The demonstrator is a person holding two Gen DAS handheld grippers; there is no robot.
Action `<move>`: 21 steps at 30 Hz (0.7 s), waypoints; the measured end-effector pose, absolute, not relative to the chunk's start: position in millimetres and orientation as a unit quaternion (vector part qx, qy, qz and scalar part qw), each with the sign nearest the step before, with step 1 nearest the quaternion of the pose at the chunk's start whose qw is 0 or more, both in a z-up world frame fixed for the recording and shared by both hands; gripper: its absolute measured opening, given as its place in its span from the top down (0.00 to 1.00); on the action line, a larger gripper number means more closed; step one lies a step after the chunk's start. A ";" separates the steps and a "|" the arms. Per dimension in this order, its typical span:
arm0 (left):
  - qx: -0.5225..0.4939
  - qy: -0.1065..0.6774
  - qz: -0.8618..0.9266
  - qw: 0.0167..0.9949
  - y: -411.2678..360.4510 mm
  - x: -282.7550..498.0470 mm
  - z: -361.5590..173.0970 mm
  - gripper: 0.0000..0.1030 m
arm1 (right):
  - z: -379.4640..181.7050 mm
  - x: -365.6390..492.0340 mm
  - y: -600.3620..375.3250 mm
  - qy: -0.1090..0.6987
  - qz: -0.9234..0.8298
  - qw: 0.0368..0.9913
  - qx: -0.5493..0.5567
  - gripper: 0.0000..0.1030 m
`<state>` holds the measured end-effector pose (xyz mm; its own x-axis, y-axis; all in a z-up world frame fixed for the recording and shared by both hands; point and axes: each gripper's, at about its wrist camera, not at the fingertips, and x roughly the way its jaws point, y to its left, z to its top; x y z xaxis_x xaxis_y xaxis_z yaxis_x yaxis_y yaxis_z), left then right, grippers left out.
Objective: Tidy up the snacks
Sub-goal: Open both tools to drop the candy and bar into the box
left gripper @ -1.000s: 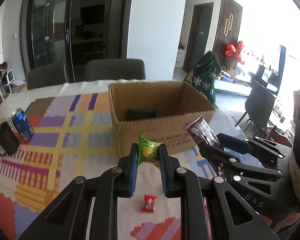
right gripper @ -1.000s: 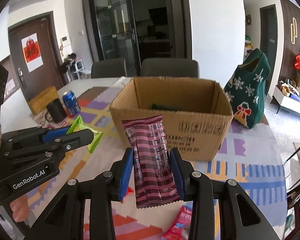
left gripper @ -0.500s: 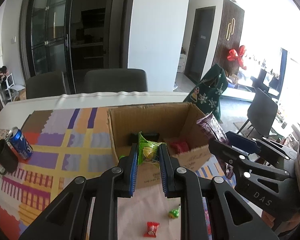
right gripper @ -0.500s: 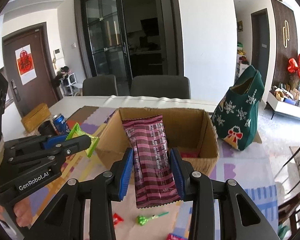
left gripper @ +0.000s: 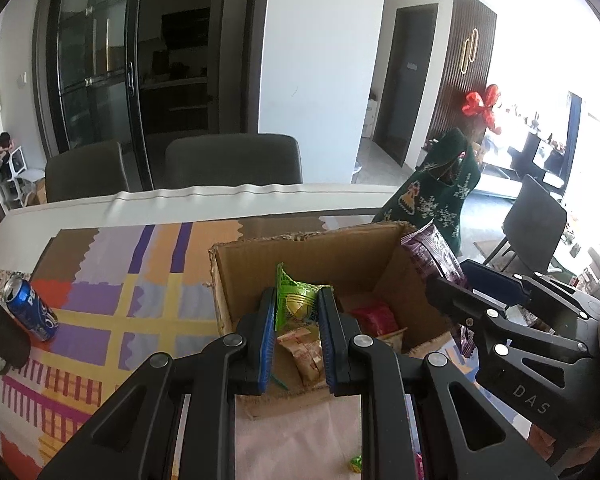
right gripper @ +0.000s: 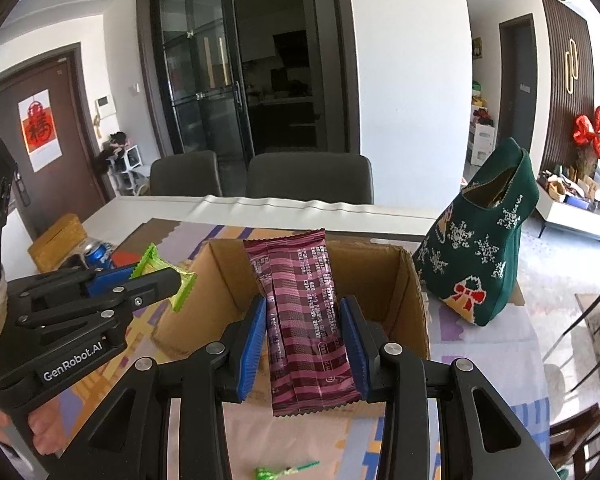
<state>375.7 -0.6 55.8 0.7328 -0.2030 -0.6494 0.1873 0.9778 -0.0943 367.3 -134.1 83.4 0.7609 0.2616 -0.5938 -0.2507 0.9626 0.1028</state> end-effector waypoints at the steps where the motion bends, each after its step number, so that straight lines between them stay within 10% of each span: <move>1: -0.011 0.354 -0.104 0.930 -1.0 379.8 53.4 0.80 | 81.6 371.4 -134.4 0.320 0.136 0.938 0.008 0.63; 11: -0.002 0.379 -0.094 0.920 -6.1 406.4 37.2 0.79 | 61.0 401.9 -136.4 0.349 0.128 0.928 0.009 0.63; 15: 0.001 0.390 -0.081 0.917 -6.5 412.6 32.1 0.50 | 58.4 406.1 -134.9 0.352 0.119 0.929 0.004 0.57; 21: 0.012 0.379 -0.077 0.922 -5.1 388.8 38.7 0.45 | 61.6 394.6 -138.3 0.346 0.093 0.934 -0.002 0.46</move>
<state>388.8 -5.1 38.7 0.7013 -0.1322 -0.7005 0.1509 0.9879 -0.0353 394.6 -138.3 61.6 0.7432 0.1719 -0.6466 -0.1742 0.9828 0.0611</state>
